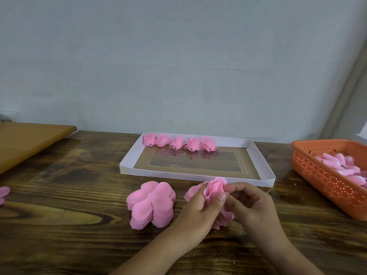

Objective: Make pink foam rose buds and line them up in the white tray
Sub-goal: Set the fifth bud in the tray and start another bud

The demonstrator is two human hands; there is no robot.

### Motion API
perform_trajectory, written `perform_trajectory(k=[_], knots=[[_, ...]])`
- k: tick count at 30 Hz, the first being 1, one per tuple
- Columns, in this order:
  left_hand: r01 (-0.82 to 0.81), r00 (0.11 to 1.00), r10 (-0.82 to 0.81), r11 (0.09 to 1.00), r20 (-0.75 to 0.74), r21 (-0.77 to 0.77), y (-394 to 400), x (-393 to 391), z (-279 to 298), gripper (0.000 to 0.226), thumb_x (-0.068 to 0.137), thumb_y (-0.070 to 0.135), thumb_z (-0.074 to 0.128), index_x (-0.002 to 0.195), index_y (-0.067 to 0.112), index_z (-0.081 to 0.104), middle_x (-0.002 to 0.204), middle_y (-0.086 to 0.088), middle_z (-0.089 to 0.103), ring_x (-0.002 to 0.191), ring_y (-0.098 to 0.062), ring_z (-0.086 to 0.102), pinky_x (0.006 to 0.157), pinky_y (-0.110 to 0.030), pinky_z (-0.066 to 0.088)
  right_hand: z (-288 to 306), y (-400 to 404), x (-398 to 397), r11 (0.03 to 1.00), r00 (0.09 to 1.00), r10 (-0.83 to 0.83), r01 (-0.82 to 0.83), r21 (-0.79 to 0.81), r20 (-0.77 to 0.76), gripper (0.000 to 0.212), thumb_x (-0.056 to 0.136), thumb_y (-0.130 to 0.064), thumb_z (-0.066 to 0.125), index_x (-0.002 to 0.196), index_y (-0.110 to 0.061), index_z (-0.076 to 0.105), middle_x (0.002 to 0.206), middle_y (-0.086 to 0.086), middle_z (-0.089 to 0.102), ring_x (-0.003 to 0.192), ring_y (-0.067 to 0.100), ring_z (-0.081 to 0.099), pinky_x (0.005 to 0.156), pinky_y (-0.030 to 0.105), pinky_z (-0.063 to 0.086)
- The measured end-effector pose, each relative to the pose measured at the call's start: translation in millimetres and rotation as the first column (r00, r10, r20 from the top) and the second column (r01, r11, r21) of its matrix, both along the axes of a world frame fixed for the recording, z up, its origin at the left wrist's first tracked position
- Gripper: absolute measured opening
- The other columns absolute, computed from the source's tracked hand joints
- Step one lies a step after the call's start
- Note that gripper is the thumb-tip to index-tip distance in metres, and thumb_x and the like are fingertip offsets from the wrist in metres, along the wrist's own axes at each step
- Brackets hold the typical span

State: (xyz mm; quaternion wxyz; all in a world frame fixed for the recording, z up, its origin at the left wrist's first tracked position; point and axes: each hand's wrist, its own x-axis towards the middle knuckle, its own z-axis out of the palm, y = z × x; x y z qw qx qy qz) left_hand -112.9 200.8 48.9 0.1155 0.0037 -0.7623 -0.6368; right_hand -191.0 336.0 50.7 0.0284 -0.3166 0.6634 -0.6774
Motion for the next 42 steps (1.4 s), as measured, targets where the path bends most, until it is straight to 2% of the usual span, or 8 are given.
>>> perform_trajectory(k=[7,12,21,24,27,31,37,42], knots=[[-0.025,0.994,0.032,0.998,-0.104,0.064,2,-2,-4,0.041,0.082,0.059,0.068,0.11,0.029,0.065,0.086,0.008,0.075,0.073,-0.001,0.071,0.061,-0.014,0.053,0,-3,7,0.989,0.997,0.05,-0.041,-0.141,0.061,0.029,0.066,-0.011,0.08,0.089,-0.003,0.064,0.074,0.005,0.071,0.058,0.016,0.068,0.048,0.023,0.055],[-0.173,0.974,0.182,0.982,-0.134,0.08,4,-4,-10,0.052,0.073,0.078,0.069,0.095,0.032,0.072,0.088,-0.006,0.076,0.08,-0.015,0.076,0.064,-0.025,0.06,3,-1,6,0.991,0.994,0.112,-0.11,-0.081,0.019,0.012,0.077,-0.012,0.08,0.08,-0.019,0.072,0.08,0.009,0.072,0.072,0.018,0.067,0.057,0.026,0.055],[-0.314,0.948,0.316,0.917,0.031,0.248,2,-4,-2,0.036,0.075,0.065,0.067,0.091,0.034,0.076,0.086,0.004,0.078,0.081,-0.008,0.075,0.06,-0.02,0.057,2,2,10,0.965,0.962,0.262,-0.258,-0.056,0.076,0.045,0.084,0.001,0.052,0.108,-0.033,0.069,0.106,0.007,0.077,0.086,0.025,0.074,0.069,0.04,0.06],[-0.314,0.949,0.28,0.857,0.143,0.408,0,-5,3,0.026,0.093,0.041,0.059,0.085,0.025,0.078,0.099,-0.004,0.079,0.085,-0.018,0.076,0.065,-0.033,0.062,-6,-1,12,0.996,0.988,0.08,-0.075,0.044,-0.134,0.049,0.086,-0.001,0.068,0.107,-0.045,0.062,0.109,-0.009,0.071,0.082,0.01,0.062,0.068,0.026,0.053],[-0.306,0.952,0.27,0.781,0.148,0.544,-3,-3,12,0.038,0.099,0.035,0.054,0.068,0.026,0.074,0.101,-0.002,0.079,0.078,-0.015,0.074,0.058,-0.028,0.057,-9,-5,15,0.979,0.946,-0.03,0.093,0.181,-0.323,0.023,0.075,-0.041,0.074,0.092,-0.043,0.059,0.092,-0.014,0.065,0.074,0.009,0.06,0.059,0.014,0.046],[-0.265,0.964,0.222,0.765,0.146,0.587,1,-1,15,0.034,0.101,0.04,0.053,0.073,0.022,0.062,0.105,-0.001,0.078,0.084,-0.019,0.072,0.068,-0.035,0.053,-19,-10,21,0.936,0.902,0.03,0.126,0.329,-0.43,0.036,0.077,-0.024,0.086,0.086,-0.052,0.064,0.08,-0.025,0.066,0.064,0.001,0.061,0.056,0.005,0.041],[-0.219,0.976,0.175,0.809,0.132,0.545,7,2,15,0.036,0.101,0.044,0.054,0.073,0.024,0.066,0.098,0.001,0.077,0.073,-0.021,0.067,0.066,-0.031,0.05,-16,-11,26,0.889,0.788,-0.053,0.318,0.331,-0.614,0.009,0.084,-0.034,0.066,0.09,-0.03,0.072,0.071,-0.013,0.067,0.057,0.005,0.058,0.047,0.032,0.052],[-0.153,0.988,0.125,0.829,0.089,0.538,11,6,21,0.032,0.096,0.047,0.054,0.074,0.026,0.066,0.088,0.002,0.074,0.077,-0.019,0.066,0.073,-0.032,0.046,-12,-12,30,0.909,0.759,-0.003,0.274,0.315,-0.651,0.026,0.093,-0.028,0.053,0.073,-0.017,0.065,0.066,-0.011,0.057,0.057,0.01,0.052,0.043,0.034,0.047]])
